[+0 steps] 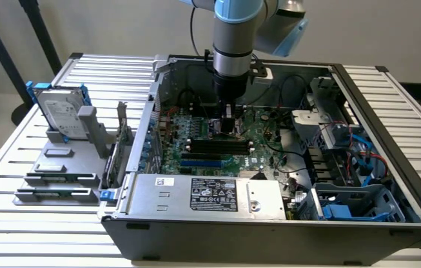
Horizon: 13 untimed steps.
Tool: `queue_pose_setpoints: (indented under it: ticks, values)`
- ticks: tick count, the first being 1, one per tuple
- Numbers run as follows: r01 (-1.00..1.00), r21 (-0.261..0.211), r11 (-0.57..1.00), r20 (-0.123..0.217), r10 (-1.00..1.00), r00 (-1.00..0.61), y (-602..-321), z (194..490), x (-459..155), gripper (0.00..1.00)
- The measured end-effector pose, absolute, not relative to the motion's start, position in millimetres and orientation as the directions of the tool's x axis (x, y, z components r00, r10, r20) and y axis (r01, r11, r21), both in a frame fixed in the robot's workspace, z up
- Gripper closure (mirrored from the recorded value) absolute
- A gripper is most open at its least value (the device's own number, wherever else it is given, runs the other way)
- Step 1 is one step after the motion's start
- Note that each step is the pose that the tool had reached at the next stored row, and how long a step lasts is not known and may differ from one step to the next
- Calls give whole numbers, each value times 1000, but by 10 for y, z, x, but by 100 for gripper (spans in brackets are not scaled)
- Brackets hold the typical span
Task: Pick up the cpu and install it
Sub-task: 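Place the cpu into insertion slot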
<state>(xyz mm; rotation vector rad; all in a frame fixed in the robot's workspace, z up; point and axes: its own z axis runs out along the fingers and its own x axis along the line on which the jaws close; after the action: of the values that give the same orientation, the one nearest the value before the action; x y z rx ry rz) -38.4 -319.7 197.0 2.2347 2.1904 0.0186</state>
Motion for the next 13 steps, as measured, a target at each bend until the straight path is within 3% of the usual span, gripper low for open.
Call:
queue_pose_setpoints:
  ticks: [1, 13]
  values:
    - [1000, 17, -20, 0, 1000, 20, -3197, 1970, -384, 38]
    - [1000, 17, -23, 2, 1000, 23, -3176, 1970, -384, 38]
